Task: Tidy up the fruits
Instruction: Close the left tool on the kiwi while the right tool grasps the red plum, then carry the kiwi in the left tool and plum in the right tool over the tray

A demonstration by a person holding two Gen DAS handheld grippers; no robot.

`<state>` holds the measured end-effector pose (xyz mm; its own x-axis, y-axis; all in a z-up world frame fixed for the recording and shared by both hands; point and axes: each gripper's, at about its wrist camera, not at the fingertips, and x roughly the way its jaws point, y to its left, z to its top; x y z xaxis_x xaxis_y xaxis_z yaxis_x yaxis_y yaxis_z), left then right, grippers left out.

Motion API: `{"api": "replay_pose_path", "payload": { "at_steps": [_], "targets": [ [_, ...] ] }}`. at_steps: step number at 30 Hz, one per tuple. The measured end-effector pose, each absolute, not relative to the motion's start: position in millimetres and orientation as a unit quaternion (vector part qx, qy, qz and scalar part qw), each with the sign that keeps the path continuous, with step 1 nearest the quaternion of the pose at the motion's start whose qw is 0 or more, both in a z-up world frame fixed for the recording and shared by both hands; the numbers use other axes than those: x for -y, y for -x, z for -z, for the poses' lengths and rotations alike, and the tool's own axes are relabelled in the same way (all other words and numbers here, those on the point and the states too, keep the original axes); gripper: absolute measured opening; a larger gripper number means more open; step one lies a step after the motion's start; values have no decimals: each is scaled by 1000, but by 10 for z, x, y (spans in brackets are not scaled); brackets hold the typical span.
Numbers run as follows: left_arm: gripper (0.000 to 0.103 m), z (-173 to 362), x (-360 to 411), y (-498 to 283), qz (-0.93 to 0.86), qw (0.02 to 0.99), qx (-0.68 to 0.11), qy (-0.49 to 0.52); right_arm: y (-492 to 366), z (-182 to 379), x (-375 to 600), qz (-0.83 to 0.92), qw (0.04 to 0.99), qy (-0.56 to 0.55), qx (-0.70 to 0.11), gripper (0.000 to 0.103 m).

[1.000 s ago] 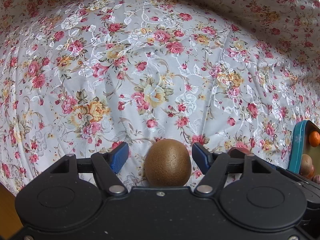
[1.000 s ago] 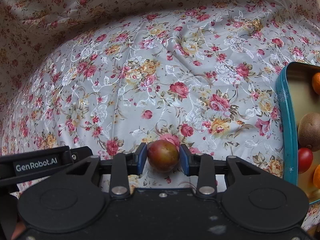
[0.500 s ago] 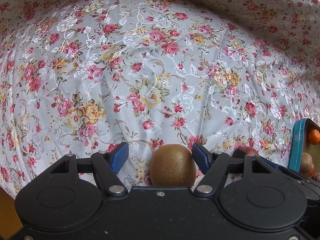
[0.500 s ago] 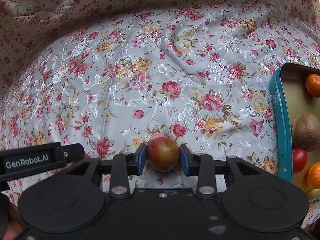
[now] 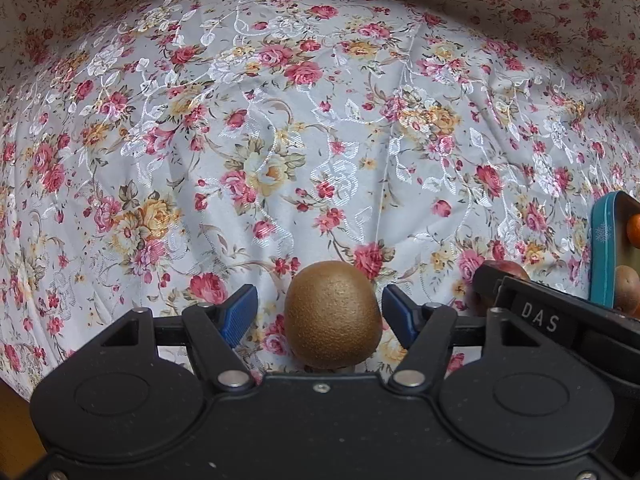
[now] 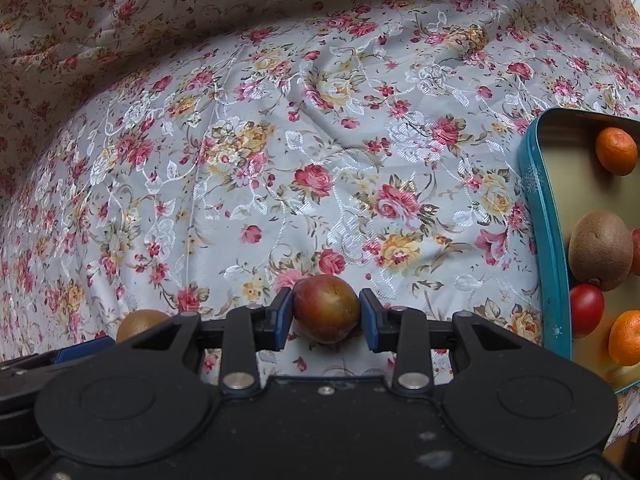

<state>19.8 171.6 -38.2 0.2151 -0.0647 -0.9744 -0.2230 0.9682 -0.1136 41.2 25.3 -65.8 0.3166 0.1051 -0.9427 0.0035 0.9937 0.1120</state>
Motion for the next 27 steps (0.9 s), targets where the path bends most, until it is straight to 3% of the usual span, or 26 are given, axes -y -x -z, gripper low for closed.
{"api": "replay_pose_path", "payload": {
  "at_steps": [10,27],
  "targets": [
    [58,519,-1632,-210,-52,759,-639,113,-376,614,-193,-27,814,-47,-578,37],
    [58,221,-1572,-188,-78,795,-592,113,-284,376,109,-28,834,-76,-546,37]
  ]
}}
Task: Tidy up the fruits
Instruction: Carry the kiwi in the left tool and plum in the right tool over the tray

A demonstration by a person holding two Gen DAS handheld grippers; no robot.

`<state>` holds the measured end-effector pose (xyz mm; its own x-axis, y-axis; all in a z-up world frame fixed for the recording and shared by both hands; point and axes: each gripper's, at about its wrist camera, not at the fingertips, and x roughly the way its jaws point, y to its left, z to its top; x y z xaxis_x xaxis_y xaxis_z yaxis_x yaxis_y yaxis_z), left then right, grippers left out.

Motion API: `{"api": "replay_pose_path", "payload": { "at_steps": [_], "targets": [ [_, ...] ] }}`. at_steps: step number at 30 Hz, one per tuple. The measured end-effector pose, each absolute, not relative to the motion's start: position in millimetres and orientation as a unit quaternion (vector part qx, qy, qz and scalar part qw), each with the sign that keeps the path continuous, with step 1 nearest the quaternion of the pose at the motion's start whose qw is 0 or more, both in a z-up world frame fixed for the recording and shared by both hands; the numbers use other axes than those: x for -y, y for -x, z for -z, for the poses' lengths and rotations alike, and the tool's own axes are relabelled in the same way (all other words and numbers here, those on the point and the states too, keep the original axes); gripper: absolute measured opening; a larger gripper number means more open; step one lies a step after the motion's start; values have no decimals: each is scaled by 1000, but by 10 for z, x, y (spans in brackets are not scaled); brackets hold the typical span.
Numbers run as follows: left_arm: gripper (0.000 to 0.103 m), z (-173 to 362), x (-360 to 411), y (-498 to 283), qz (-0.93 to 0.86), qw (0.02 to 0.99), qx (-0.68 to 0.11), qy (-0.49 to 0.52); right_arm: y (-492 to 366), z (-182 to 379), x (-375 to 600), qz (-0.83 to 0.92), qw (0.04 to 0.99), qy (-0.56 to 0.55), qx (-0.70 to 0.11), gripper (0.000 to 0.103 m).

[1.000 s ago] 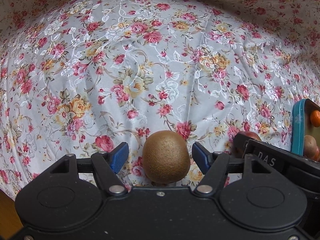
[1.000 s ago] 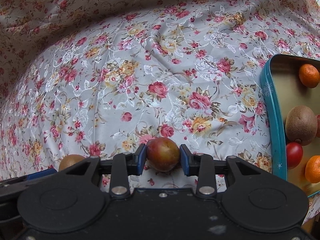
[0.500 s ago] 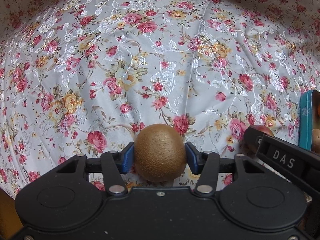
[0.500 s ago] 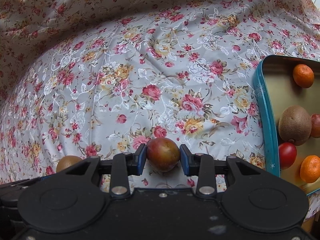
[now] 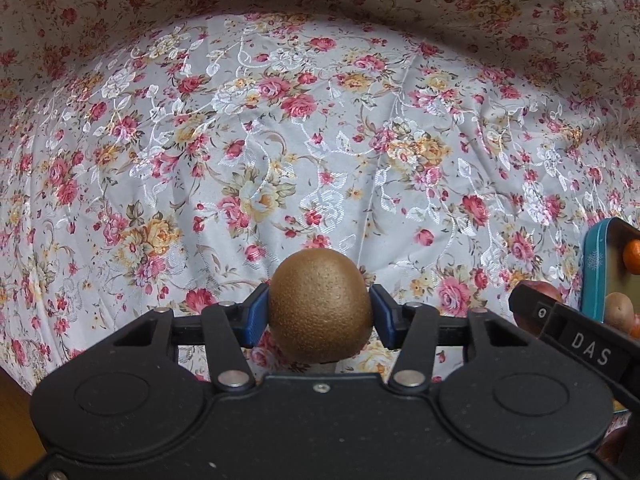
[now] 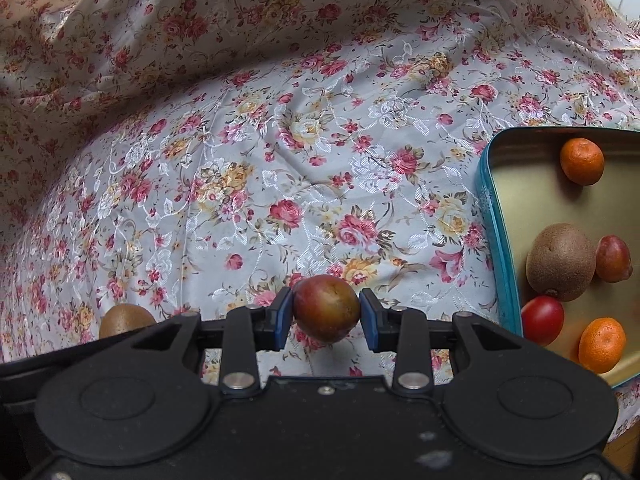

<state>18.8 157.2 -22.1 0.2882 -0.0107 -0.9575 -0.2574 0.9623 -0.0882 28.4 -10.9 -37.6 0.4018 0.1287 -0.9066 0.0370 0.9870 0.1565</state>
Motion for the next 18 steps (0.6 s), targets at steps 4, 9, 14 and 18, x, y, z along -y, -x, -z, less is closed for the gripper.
{"api": "replay_pose_path", "payload": {
  "at_steps": [4,9,14,18],
  "targets": [
    [58,100,-1390,-202,-71,808,-576,97,-216,270,263,-24,845,-90,-527,37],
    [58,-1,-1012,-240,-41,821,-564,74,-125,81,593,-2,863,-117,-491,37],
    [58,-60,-614,-259,-4,824,-563,66,-30,-20,1057,44,871,-148,-466,37],
    [58,-143,-245,-257,38,824,-561,64,82,-35,1454,99,875,-150,-450,37]
  ]
}}
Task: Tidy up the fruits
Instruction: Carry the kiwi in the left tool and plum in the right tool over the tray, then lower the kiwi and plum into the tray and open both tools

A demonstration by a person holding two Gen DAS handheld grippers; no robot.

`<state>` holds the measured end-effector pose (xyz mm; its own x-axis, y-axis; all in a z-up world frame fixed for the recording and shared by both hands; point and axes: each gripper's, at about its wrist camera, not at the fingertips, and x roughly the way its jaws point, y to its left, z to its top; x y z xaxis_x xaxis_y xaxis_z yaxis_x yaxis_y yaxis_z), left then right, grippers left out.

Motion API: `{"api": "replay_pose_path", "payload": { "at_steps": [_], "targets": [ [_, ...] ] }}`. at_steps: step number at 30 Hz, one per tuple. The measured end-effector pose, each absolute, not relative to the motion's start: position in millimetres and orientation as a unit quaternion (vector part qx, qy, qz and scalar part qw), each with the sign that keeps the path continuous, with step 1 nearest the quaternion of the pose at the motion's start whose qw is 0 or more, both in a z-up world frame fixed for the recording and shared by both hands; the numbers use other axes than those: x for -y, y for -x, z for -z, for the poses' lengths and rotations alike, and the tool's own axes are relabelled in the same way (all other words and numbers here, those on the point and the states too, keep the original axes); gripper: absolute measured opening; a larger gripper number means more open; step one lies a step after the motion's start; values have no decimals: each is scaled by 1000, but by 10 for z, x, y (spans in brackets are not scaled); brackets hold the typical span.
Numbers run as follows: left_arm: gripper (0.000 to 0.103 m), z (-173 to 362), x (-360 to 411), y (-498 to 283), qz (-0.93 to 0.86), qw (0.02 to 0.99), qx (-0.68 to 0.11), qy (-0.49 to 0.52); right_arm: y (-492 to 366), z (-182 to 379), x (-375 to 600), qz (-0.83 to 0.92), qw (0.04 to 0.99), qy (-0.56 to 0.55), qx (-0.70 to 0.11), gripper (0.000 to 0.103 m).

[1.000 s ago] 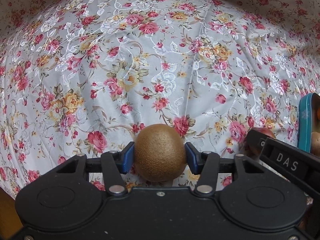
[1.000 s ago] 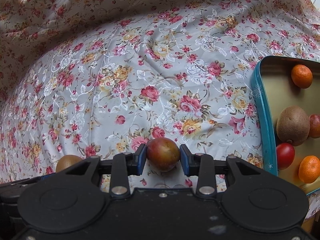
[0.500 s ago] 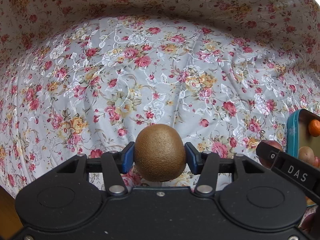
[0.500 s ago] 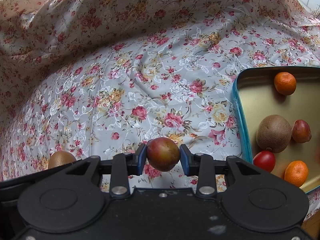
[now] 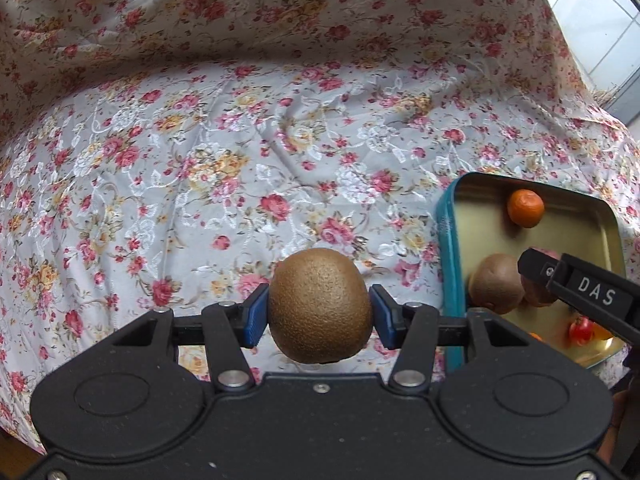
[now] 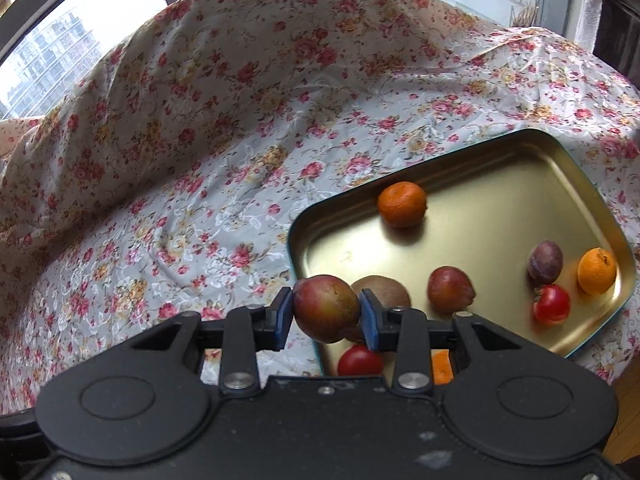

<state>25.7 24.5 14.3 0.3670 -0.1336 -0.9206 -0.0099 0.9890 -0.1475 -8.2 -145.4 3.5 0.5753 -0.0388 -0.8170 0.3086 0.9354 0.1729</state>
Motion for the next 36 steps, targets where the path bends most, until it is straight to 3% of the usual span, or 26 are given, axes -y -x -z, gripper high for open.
{"api": "replay_pose_path", "payload": {
  "at_steps": [16,29,36],
  "targets": [
    [58,-298,1017,-35,159,819,-551,21,660,72,2929,243,841,-219,-431,37],
    [58,-23,1370,-72,163,804,-572,19,701,141,3092,242,839,-214,-437,37],
    [58,-50,1458,-91,160,822,-547,-6,574,141,3080,232,843,-225,-430,37]
  ]
}}
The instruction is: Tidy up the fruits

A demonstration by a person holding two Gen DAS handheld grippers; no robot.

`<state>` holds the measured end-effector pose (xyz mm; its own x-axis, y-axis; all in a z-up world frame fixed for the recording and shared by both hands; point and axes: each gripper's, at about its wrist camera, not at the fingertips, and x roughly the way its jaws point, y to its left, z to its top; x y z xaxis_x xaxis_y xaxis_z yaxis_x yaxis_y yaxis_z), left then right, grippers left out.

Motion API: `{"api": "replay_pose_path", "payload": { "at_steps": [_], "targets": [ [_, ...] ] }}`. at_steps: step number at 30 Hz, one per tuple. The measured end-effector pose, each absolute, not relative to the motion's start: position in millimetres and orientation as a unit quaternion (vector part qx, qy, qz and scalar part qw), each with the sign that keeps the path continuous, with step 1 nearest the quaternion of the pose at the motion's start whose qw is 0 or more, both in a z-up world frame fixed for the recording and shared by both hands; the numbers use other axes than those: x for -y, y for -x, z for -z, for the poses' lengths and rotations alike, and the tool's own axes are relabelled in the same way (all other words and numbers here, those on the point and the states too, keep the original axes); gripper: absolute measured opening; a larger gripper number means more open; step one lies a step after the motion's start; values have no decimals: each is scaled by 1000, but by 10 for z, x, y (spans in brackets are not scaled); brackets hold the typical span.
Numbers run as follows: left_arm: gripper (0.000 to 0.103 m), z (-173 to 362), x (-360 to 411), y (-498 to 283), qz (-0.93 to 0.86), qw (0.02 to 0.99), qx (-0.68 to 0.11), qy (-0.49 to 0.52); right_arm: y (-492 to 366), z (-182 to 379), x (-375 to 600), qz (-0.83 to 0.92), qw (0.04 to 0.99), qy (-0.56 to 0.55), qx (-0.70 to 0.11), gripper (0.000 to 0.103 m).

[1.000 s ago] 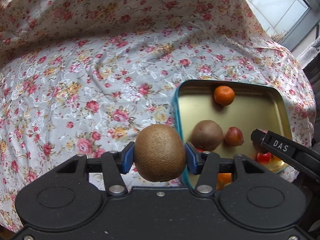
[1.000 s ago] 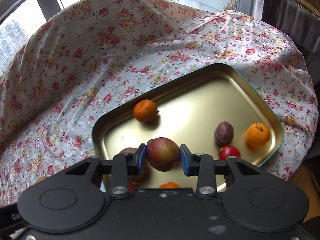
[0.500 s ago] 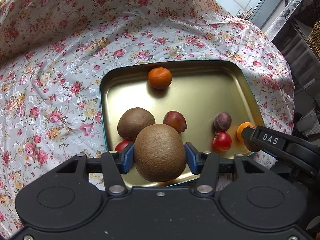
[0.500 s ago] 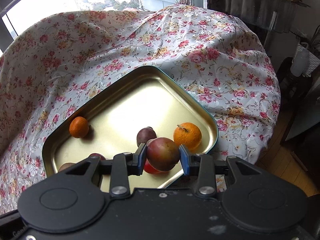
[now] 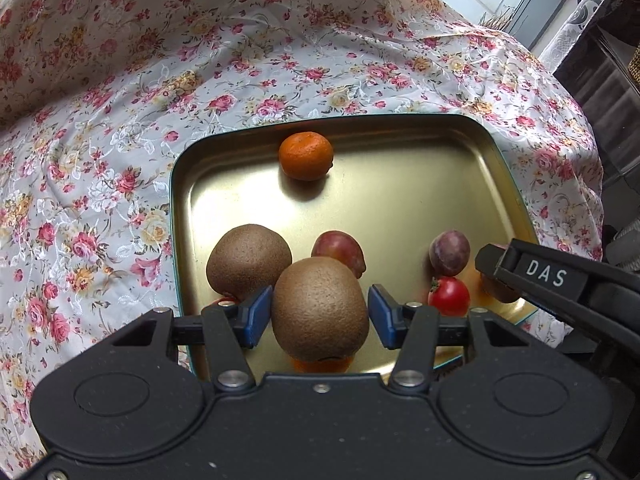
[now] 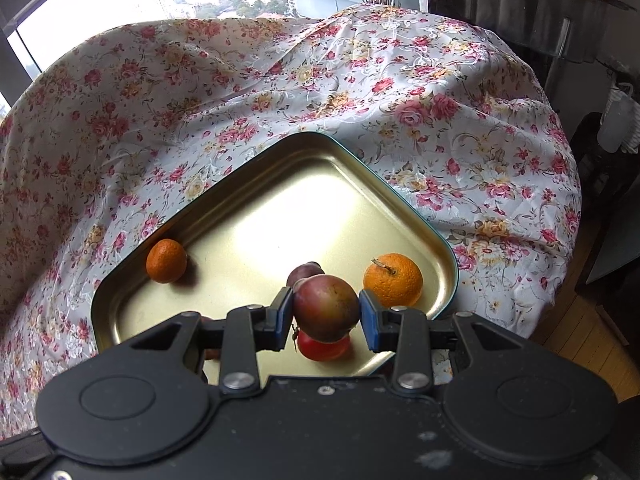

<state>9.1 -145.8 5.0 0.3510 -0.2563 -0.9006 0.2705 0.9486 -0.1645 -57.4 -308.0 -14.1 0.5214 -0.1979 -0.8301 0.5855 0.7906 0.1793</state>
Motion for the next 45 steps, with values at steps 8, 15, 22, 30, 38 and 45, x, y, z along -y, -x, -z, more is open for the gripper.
{"api": "replay_pose_path", "payload": {
  "at_steps": [8,15,22,30,38,45],
  "targets": [
    [61,-158,1351,-76,156,832,-531,-37,444,93,3064,237,844,-235,-421,38],
    [63,-172,1103,-84,152,822,-548,-16,398,-32,3001,235,850,-243,-404,37],
    [63,-216,902,-36,148,822,-550,-11,433,-128,2883,238,855,-227,-400,37],
    [64,-227,773,92,141,825,-547,0,604,-119,2590,222,865,-174,-416,37],
    [64,-230,745,278,124,834,-538,-10,878,-75,2425,224,863,-146,-428,37],
    [64,-188,804,387,129,832,-539,-26,1084,-47,2347,228,862,-121,-436,37]
  ]
}}
